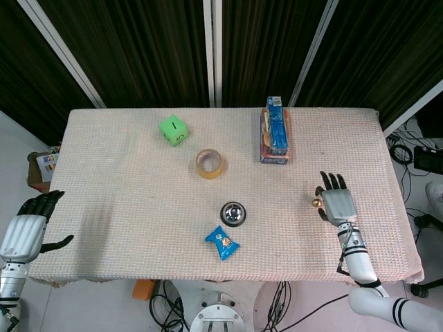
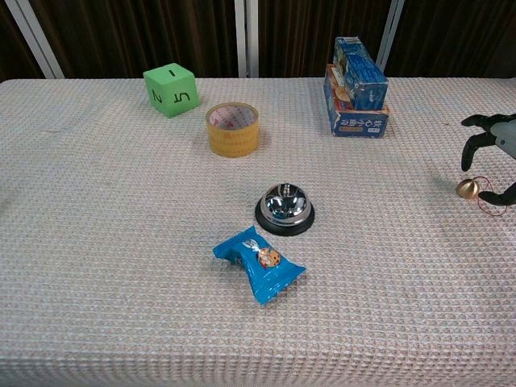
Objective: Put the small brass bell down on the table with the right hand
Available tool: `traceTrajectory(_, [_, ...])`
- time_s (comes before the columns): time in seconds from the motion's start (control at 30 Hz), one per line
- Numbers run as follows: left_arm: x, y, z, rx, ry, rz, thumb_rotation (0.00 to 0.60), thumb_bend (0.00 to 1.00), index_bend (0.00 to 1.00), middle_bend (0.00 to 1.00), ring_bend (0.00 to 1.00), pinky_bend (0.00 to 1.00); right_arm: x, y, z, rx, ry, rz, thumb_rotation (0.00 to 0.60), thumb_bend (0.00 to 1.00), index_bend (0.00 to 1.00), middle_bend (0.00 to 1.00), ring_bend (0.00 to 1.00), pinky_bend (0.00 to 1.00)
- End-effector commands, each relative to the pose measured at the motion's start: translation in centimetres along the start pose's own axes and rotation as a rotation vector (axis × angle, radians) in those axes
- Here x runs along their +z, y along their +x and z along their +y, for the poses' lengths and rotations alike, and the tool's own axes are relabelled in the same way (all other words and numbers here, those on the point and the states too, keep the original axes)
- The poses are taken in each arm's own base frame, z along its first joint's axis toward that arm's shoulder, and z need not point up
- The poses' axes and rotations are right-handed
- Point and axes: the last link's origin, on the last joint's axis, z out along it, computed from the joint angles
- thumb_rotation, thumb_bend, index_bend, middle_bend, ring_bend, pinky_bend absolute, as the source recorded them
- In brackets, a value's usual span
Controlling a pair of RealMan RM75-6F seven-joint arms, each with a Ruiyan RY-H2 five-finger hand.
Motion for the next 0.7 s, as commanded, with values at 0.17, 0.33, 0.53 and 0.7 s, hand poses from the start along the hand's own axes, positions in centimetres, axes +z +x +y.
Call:
traceTrajectory(0.17, [-0.06,0.17,-0.12,0.001,0.002,0.002,0.512,0.13,0.11,0.11,0.12,0.18,0.14,-0.14,-0.13,0.001,0.0,0.01,0.6,0.24,0.47,0.02,0.0,0.0])
traceTrajectory(0.33, [-0.04,0.16,-0.15,0.001,0.001,-0.001,0.511,0.13,0.11,0.11,0.12,0.18,0.19,-0.19,-0.03,-0.006,-0.007,0.012,0.6,0.28,0.48,0.02,0.0,0.0])
traceTrajectory(0.53, [0.0,0.13,-0.19,0.001,0.002,-0.001,0.514,0.13,0.11,0.11,0.12,0.18,0.29,-0.23,0.05,-0.013,-0.014,0.014,0.6,0.29,0.49,0.03,0.0,0.0])
traceTrajectory(0.7, [0.02,0.13,-0.24,0.001,0.004,-0.001,0.518,0.13,0.11,0.11,0.12,0.18,0.41,-0.29,-0.09,-0.013,-0.013,0.013,0.6,0.3,0.49,0.03,0.0,0.0])
